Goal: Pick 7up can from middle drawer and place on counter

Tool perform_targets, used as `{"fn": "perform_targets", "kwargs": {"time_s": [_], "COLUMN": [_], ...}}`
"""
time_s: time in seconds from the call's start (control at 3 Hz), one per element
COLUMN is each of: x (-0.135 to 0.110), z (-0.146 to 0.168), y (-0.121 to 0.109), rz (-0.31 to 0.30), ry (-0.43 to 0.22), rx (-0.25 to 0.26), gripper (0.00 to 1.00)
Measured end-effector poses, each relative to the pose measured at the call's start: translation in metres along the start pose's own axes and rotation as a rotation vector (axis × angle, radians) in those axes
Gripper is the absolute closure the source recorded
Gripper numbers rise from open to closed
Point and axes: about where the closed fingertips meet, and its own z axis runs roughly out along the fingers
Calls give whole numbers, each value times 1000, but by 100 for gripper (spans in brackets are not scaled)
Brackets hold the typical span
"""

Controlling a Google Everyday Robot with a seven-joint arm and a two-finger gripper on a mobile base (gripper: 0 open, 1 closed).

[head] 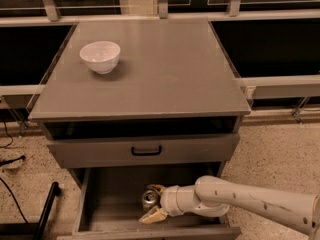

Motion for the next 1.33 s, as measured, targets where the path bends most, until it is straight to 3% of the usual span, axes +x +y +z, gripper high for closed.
{"fn": "perform_targets", "kwargs": {"time_s": [0.33, 0.67, 1.0, 1.33], "x": [0, 0, 0, -24], "z": [1, 1, 1, -12], "y": [0, 0, 0, -7], "rz": [-1, -1, -1, -36], "ry": [1, 1, 1, -6], "rx": [-2, -2, -2, -4], "gripper": [49, 80, 100, 100]}}
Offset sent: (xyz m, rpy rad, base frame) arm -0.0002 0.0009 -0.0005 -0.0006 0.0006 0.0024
